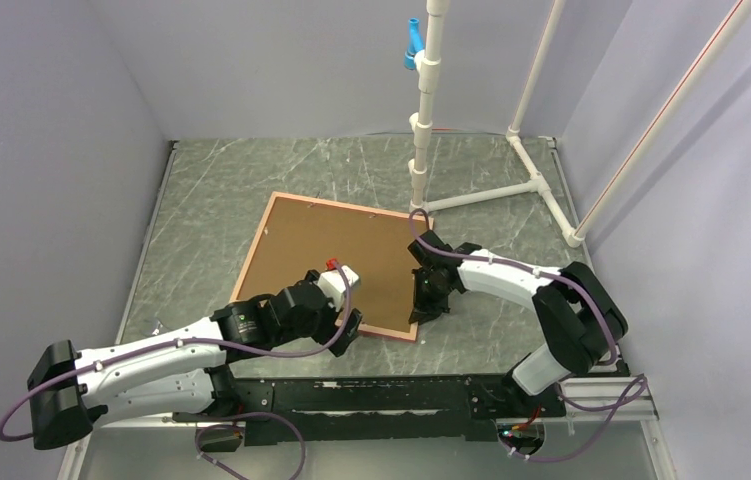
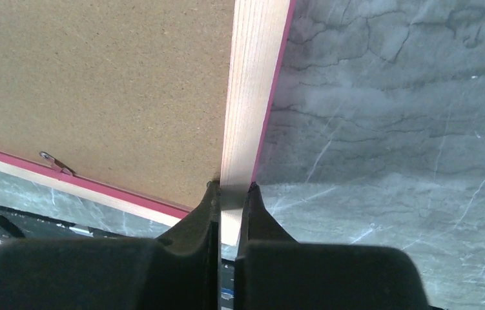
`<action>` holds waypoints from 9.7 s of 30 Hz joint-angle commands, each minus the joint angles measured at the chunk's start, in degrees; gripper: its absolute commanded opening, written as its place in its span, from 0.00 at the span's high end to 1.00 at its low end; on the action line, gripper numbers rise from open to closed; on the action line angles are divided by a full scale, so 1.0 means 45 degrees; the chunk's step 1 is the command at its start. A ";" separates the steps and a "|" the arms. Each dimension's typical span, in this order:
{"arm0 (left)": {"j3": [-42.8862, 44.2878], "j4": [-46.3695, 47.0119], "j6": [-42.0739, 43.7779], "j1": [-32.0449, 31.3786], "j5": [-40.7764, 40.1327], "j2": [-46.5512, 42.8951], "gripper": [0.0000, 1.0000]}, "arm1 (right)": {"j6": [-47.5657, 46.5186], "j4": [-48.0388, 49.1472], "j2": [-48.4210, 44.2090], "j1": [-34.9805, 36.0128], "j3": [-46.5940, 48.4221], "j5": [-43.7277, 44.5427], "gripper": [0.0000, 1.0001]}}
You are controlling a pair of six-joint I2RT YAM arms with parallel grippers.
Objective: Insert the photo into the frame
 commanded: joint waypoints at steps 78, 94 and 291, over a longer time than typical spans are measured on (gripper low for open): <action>0.6242 -0.6713 0.1347 -0.5551 -0.9533 0.2787 1.00 | -0.9642 0.4462 -1.2875 0.0213 0.1056 0.0793 0.00; 0.5492 -0.5900 0.1694 -0.5566 -0.4360 0.0073 1.00 | -1.9165 0.4870 -1.1487 0.0255 0.0405 -0.7571 0.00; 0.1350 -0.4415 -0.4121 0.6540 0.1071 0.0051 0.01 | -0.1879 -0.2249 -0.2647 -0.2131 -0.0452 0.6212 1.00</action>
